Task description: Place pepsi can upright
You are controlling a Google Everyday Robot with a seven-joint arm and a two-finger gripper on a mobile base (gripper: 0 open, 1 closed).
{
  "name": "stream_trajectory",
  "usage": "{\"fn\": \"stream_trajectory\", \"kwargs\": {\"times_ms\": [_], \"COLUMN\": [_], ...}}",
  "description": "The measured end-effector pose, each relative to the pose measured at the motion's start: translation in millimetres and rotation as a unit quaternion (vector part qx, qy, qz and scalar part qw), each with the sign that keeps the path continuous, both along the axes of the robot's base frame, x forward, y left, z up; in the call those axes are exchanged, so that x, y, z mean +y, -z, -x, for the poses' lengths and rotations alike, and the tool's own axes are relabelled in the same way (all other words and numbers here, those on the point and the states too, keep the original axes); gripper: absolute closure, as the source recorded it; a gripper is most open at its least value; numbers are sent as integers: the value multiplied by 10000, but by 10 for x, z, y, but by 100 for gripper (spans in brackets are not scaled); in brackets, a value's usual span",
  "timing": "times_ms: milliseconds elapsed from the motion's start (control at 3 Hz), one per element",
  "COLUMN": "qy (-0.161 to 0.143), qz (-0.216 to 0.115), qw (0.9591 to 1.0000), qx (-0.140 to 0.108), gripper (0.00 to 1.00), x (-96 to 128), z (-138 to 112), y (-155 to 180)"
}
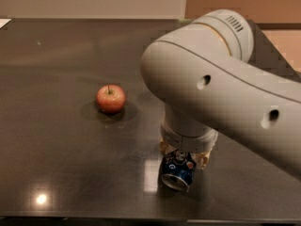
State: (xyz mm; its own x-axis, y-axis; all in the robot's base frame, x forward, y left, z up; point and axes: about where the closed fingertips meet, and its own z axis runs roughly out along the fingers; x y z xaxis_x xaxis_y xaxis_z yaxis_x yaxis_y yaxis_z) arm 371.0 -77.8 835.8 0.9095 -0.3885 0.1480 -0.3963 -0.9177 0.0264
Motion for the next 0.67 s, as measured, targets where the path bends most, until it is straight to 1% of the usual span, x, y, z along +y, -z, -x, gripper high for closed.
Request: {"fn": "stream_trajectory", "kwargs": {"times_ms": [333, 667], "qy": [335, 1086], "qz": [-163, -625], "qw": [9992, 9916], "qx": [132, 334], "gripper": [87, 100], "x": [-6, 40], "z": [-23, -114], "y": [-141, -443]}}
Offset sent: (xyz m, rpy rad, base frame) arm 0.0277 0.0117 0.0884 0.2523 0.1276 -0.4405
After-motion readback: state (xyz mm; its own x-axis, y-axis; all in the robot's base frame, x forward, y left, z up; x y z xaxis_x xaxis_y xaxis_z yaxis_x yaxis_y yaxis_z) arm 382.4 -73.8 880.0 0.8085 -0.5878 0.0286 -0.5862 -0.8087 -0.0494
